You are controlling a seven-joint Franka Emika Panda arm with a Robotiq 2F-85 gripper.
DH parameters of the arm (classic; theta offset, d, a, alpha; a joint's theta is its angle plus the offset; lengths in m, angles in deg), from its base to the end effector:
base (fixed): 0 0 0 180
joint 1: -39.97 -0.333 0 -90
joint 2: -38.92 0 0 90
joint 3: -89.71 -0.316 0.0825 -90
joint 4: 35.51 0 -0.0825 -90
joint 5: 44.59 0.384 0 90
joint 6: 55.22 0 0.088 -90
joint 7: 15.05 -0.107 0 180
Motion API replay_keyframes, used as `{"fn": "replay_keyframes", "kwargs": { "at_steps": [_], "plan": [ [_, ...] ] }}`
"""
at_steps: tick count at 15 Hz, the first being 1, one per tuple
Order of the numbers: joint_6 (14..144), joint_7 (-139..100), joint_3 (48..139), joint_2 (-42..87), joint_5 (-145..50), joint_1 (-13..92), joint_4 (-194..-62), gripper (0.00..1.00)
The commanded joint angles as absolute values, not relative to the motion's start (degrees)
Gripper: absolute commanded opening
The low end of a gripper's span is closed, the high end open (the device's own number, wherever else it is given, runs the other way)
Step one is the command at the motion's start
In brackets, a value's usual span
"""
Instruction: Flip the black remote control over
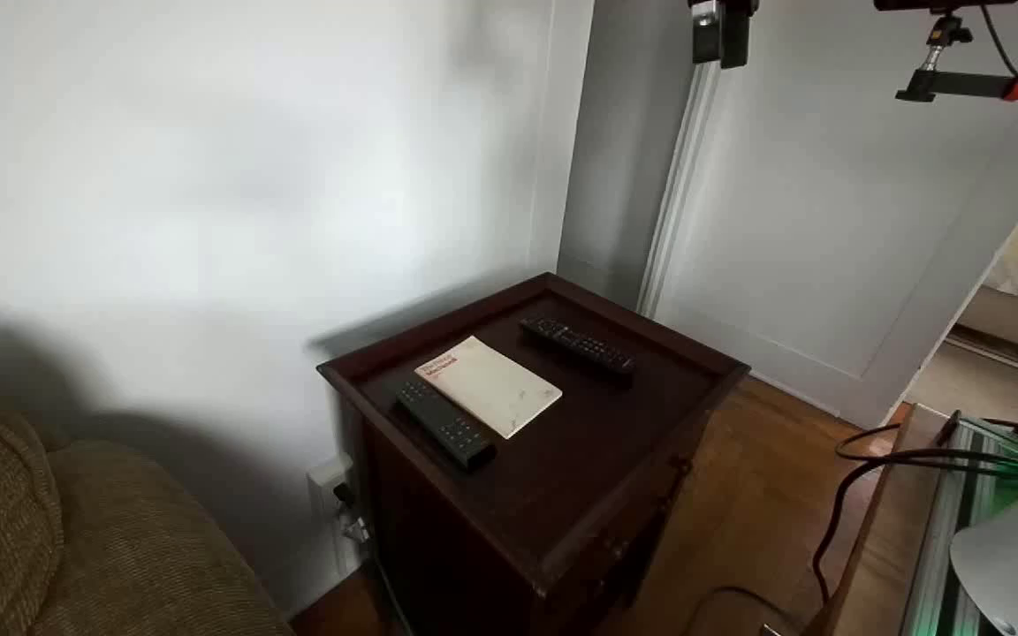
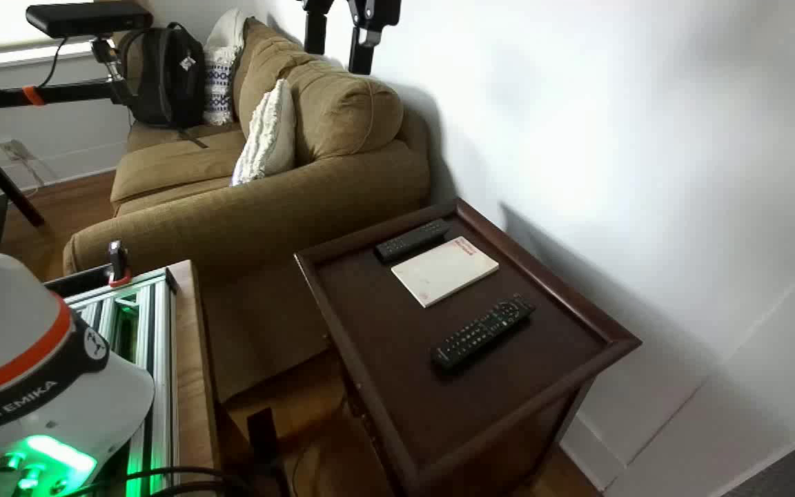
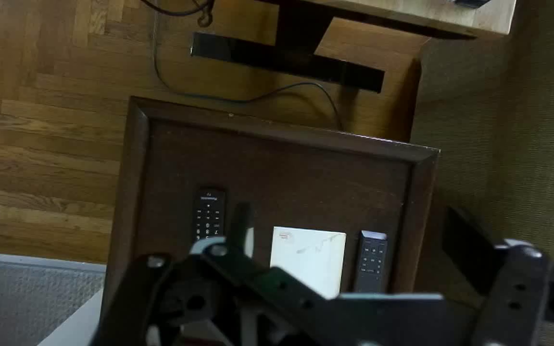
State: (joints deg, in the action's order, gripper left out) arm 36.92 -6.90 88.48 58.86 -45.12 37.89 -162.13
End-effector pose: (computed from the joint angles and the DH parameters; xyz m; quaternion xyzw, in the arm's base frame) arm 0.4190 0.0240 0.5013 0.9870 0.0987 -0.1268 0.0028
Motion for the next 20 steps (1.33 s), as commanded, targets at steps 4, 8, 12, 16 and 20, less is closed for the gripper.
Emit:
{"fn": "replay_keyframes", "kwargs": {
  "at_steps": [4,8,12,16,20],
  "plan": [
    [36.8,-7.0,88.7,58.8,-45.2,37.6,-162.0,1.0],
    [36.8,-7.0,88.7,58.8,-45.2,37.6,-162.0,1.0],
    [37.1,-7.4,90.6,55.8,-43.7,39.1,-161.3,1.0],
    [39.0,-0.2,95.5,48.5,-43.4,41.6,-159.6,1.0],
    [49.0,10.0,98.0,41.3,-41.8,43.2,-160.1,1.0]
  ]
}}
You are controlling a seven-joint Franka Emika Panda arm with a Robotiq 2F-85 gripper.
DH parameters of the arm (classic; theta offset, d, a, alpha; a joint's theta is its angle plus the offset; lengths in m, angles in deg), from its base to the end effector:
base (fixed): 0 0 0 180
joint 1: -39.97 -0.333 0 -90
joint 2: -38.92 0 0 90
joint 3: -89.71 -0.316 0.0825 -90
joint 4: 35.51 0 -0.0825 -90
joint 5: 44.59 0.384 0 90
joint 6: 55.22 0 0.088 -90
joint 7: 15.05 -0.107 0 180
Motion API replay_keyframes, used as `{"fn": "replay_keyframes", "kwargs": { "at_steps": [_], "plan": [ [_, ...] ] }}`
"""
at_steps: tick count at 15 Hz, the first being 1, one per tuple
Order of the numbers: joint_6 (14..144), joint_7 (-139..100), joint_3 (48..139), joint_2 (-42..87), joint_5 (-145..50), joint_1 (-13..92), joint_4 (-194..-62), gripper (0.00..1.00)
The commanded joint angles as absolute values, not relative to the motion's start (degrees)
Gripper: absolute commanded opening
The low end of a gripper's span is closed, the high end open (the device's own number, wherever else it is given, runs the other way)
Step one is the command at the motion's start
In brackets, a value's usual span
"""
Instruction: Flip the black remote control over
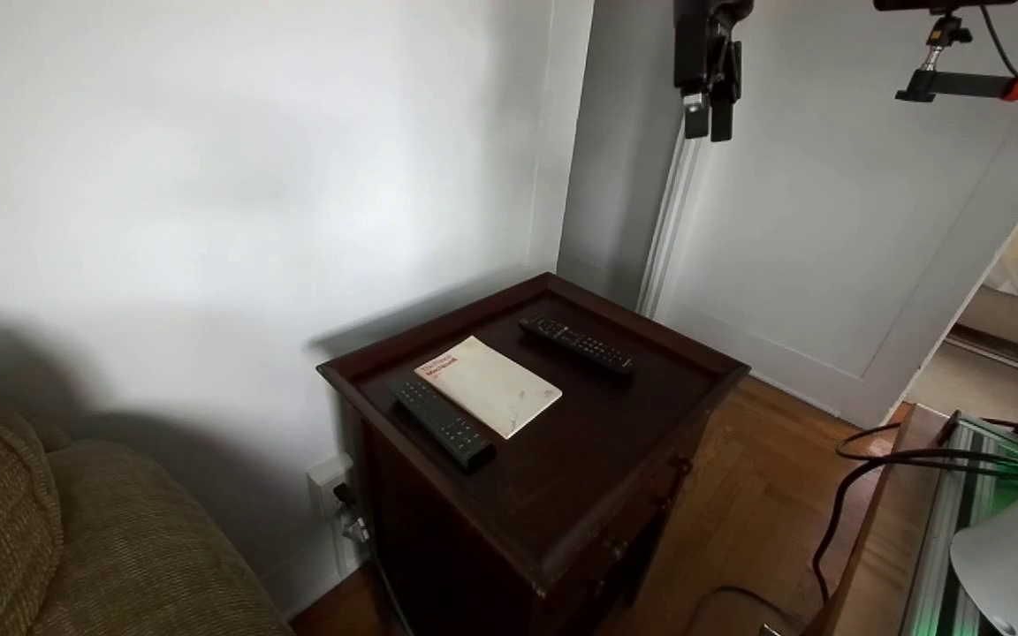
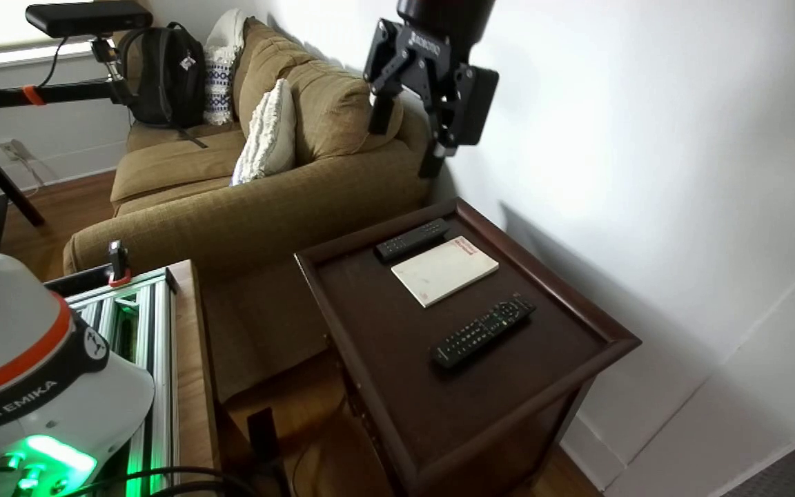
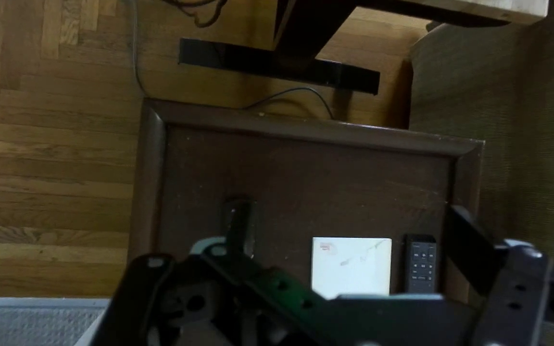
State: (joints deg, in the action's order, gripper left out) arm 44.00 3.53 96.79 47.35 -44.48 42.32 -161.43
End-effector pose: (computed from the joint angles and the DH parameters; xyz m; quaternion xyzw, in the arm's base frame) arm 0.4577 -0.0769 0.4239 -0.9839 -0.0805 0.1522 0.0480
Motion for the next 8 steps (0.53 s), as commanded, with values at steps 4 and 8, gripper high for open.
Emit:
{"fn": "replay_keyframes", "kwargs": {
  "at_steps": [4,8],
  "plan": [
    [56.5,16.6,97.2,32.7,-35.6,44.4,-159.1,1.0],
    [55.6,22.5,95.1,24.7,-30.9,46.1,-155.8,1.0]
  ]
}}
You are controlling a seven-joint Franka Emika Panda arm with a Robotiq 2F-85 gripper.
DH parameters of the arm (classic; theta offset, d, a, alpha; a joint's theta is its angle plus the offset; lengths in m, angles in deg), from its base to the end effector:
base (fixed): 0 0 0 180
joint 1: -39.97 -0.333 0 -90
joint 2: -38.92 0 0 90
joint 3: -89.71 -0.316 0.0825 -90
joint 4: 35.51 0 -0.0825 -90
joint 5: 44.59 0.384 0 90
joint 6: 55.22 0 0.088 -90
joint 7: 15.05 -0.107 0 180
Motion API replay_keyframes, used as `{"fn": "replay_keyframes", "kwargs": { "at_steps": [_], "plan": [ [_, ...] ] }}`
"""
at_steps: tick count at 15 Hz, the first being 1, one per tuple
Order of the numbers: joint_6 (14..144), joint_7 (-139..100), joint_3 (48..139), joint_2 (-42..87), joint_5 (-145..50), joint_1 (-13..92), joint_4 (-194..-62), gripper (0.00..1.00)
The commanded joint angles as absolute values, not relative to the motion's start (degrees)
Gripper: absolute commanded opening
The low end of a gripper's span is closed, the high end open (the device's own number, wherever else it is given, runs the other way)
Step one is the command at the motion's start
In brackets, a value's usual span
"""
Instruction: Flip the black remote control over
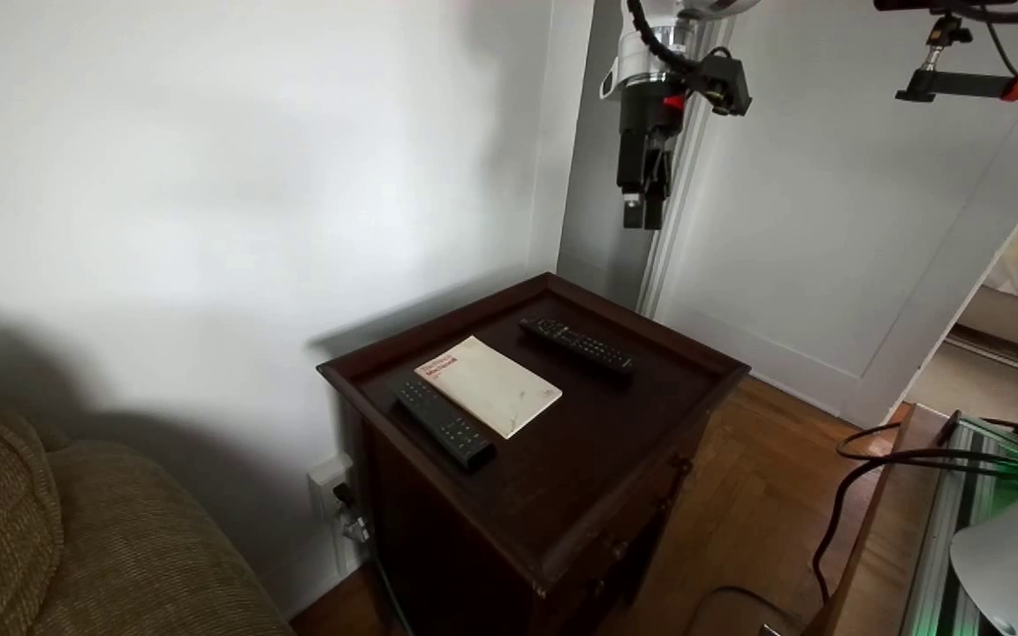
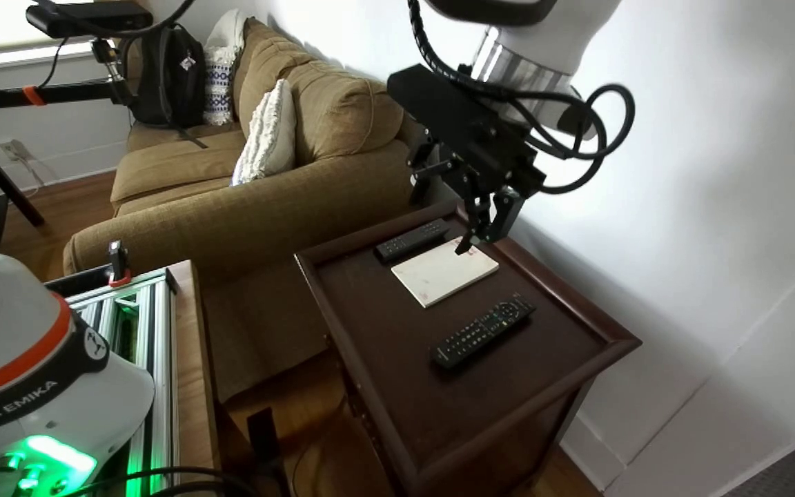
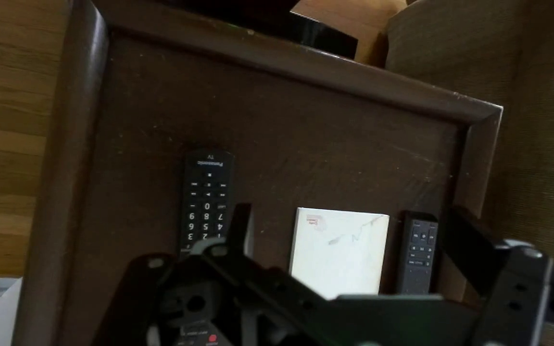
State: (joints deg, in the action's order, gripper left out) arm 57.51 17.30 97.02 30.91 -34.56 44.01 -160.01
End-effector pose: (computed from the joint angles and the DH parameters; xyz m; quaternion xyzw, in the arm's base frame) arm 0.5041 -0.0895 0.3064 -0.9744 -0.1318 0.1338 0.1235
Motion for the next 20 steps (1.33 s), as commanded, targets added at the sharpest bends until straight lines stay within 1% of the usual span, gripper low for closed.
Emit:
{"fn": "replay_keyframes", "kwargs": {
  "at_steps": [1,3,8,12,14,20],
  "plan": [
    [57.4,18.6,95.2,29.1,-33.8,45.7,-159.2,1.0],
    [57.4,18.9,94.7,27.3,-33.7,46.0,-158.5,1.0],
    [57.4,18.9,94.7,28.4,-33.7,46.0,-158.5,1.0],
    [62.7,22.6,94.8,23.1,-31.9,47.9,-157.9,1.0],
    [67.7,23.9,94.2,20.1,-31.1,48.7,-157.7,1.0],
    [80.7,26.6,90.1,10.1,-26.7,53.0,-155.1,1.0]
  ]
}}
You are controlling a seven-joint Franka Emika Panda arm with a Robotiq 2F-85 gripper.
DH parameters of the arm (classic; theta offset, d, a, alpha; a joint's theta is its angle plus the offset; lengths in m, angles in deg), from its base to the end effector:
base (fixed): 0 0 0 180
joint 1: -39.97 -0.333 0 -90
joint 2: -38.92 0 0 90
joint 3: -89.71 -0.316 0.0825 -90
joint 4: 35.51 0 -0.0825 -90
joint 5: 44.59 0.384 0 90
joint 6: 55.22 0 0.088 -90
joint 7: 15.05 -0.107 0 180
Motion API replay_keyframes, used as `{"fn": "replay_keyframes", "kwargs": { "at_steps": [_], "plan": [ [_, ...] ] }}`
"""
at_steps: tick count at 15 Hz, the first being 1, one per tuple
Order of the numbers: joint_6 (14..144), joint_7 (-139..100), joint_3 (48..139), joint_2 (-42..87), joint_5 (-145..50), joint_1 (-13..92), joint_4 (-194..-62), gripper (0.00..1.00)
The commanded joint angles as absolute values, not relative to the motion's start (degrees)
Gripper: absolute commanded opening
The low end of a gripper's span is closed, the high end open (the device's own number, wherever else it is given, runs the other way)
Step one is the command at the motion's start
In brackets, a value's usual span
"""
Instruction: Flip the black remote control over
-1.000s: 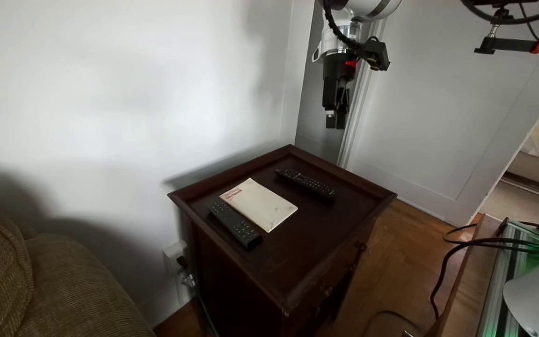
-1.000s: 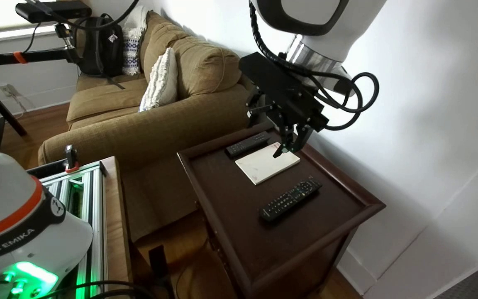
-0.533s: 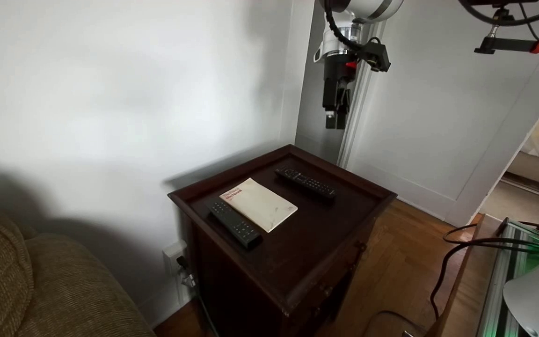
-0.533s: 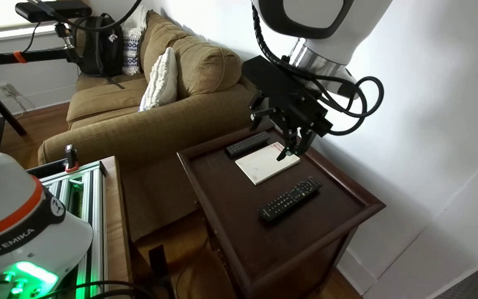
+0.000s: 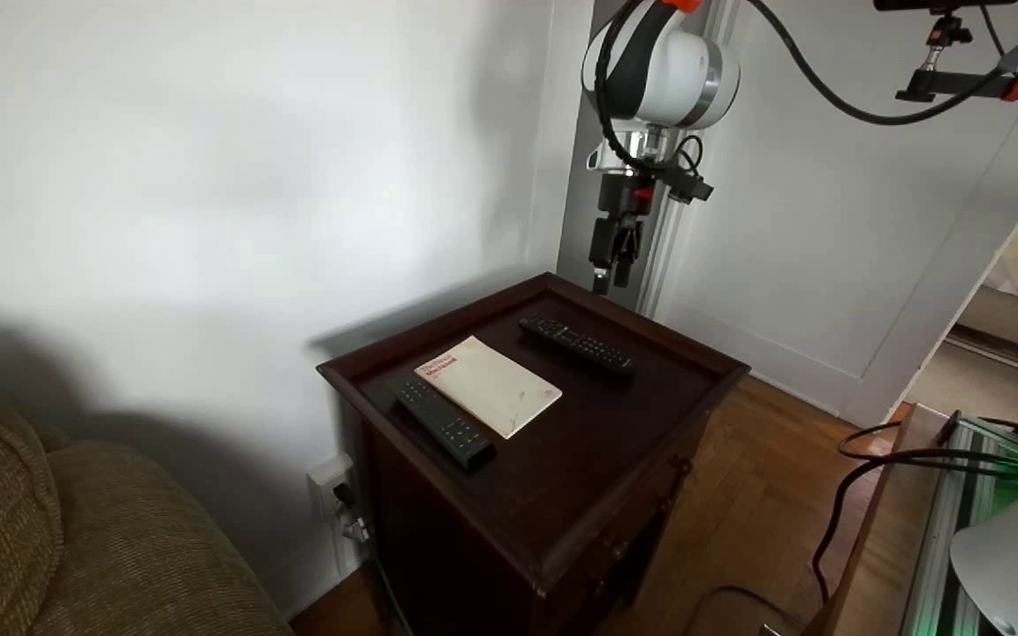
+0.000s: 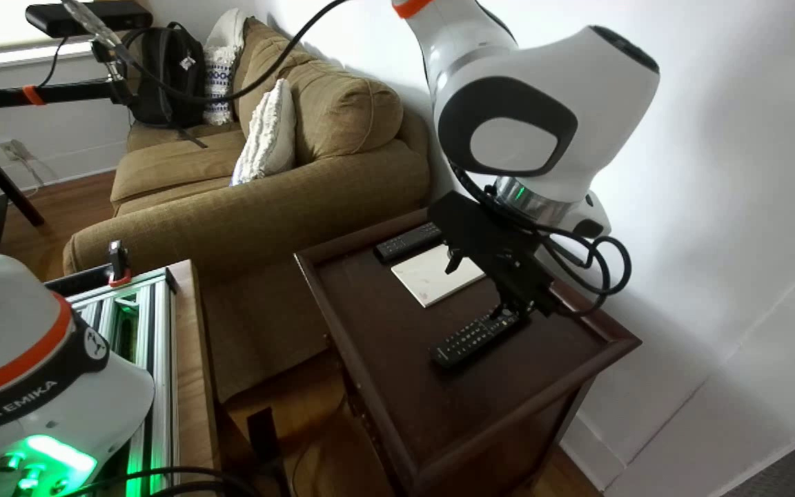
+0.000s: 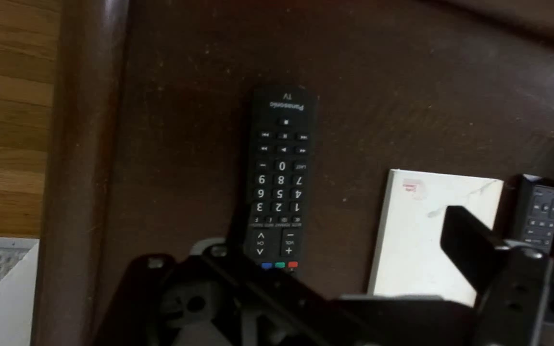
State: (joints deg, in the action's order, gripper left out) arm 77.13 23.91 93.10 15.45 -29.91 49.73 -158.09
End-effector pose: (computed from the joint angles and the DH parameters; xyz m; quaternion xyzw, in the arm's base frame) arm 0.5319 -0.1198 0.1934 -0.9824 -0.1269 0.0737 0.1157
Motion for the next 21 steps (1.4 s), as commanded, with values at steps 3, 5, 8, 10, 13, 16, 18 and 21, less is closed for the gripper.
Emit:
{"fn": "replay_keyframes", "kwargs": {
  "at_steps": [3,5,8,10,13,16,18,21],
  "plan": [
    [82.8,27.3,87.6,5.9,-25.5,55.5,-152.8,1.0],
    [82.6,27.8,86.3,3.4,-25.2,57.0,-150.9,1.0],
    [82.6,26.2,86.4,4.6,-27.6,56.7,-152.1,1.0],
    [82.6,26.7,86.0,3.6,-27.5,57.3,-151.0,1.0],
    [82.6,27.8,85.3,1.1,-26.1,58.7,-149.3,1.0],
    [81.9,28.3,84.5,-0.9,-25.4,59.7,-148.3,1.0],
    [82.8,28.1,84.7,-2.5,-26.2,59.9,-147.5,1.0],
    [82.9,30.6,82.5,-4.4,-24.5,62.4,-145.7,1.0]
  ]
}}
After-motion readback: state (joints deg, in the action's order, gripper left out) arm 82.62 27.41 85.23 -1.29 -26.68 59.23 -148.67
